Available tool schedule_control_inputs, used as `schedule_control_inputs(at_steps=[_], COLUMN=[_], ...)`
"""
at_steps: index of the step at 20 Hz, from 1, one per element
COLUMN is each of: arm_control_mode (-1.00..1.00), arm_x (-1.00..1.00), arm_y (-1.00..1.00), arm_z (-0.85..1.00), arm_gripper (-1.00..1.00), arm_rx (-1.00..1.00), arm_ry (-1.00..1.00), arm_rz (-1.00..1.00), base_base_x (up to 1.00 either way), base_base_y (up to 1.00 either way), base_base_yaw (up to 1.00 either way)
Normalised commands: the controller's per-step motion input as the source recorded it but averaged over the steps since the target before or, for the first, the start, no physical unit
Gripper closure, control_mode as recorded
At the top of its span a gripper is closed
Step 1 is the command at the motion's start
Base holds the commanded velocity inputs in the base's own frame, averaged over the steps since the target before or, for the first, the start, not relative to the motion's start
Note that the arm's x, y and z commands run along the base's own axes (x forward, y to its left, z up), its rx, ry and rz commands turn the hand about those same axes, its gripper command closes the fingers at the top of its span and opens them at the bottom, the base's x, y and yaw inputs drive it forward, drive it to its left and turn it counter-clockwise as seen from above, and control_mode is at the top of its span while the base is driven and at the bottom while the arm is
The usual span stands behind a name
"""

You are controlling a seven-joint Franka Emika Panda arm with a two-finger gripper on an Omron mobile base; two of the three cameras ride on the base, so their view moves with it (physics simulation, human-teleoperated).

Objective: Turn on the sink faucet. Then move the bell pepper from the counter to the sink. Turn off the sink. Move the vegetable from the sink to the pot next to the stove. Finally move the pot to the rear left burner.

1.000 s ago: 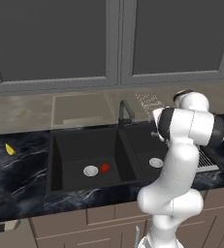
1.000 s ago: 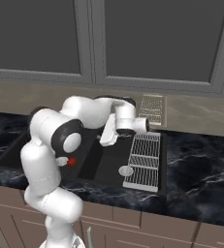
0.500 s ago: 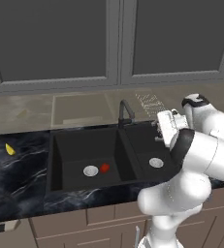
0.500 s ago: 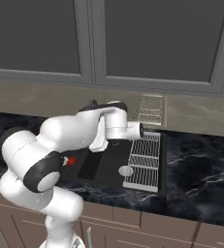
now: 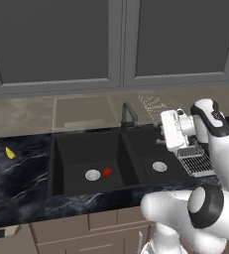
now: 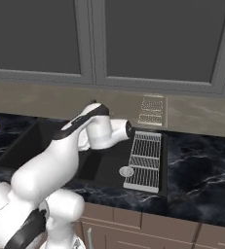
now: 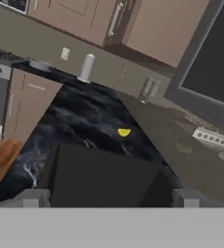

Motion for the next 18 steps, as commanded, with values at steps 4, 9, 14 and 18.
schedule_control_inputs(at_steps=[4,9,14,18], arm_control_mode=[-1.00,-1.00,-1.00,-1.00], arm_x=[-0.35,-0.19,-0.02,0.00], arm_y=[0.59,0.66,0.61,0.56], arm_z=[0.47,0.28,0.14,0.01], arm_gripper=[-1.00,-1.00,-1.00,-1.00], arm_rx=[0.00,0.00,-0.03,-0.05], arm_ry=[0.08,0.15,0.21,0.27], arm_rz=[-0.15,-0.22,-0.25,-0.31], base_base_x=[0.00,0.00,0.00,0.00], base_base_y=[0.00,0.00,0.00,0.00], base_base_yaw=[0.00,0.00,0.00,0.00])
